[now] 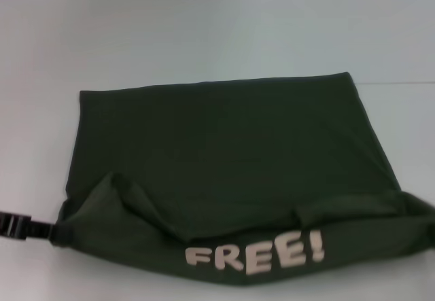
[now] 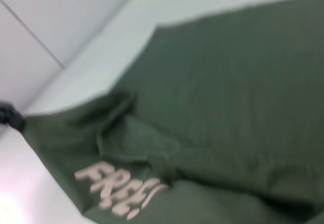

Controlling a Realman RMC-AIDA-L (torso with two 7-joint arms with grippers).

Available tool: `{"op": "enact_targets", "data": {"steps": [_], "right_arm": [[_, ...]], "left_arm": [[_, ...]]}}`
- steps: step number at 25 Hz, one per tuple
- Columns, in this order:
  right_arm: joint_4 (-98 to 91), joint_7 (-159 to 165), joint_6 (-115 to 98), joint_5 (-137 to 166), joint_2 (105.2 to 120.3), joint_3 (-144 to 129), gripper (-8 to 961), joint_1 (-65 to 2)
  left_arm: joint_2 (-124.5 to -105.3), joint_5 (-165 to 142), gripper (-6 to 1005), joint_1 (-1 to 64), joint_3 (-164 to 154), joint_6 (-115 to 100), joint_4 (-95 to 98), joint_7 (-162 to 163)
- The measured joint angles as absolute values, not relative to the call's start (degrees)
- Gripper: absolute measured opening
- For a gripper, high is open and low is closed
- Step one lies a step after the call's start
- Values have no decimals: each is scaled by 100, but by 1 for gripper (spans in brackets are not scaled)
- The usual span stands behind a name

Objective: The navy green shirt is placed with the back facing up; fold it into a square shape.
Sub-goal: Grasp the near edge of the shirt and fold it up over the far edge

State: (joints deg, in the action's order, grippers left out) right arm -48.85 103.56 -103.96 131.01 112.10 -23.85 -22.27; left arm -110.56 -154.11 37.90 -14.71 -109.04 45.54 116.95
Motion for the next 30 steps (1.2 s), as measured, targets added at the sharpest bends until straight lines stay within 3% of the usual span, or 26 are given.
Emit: {"op": "enact_targets", "data": {"steps": [6, 10, 19, 30], "right_arm": [[-4434, 10680, -10310, 12596, 10806, -1925, 41, -2665], [-4174, 10937, -9656, 12528, 10673, -1898, 41, -3109], [-3814, 11251, -8014, 12523, 10707, -2010, 41, -3913], [-3136, 10930, -5996, 12487, 10994, -2155, 61, -4542]], "left_arm": [[-10837, -15079, 68, 4147, -954, -10839, 4463, 12263], [-10750, -14760, 68, 4333, -871, -10426, 4334, 12654], [-10735, -13960, 67, 4536, -921, -8677, 3677, 12998], [-11084, -13111, 66, 4836, -1006, -6372, 2747, 12013]]}}
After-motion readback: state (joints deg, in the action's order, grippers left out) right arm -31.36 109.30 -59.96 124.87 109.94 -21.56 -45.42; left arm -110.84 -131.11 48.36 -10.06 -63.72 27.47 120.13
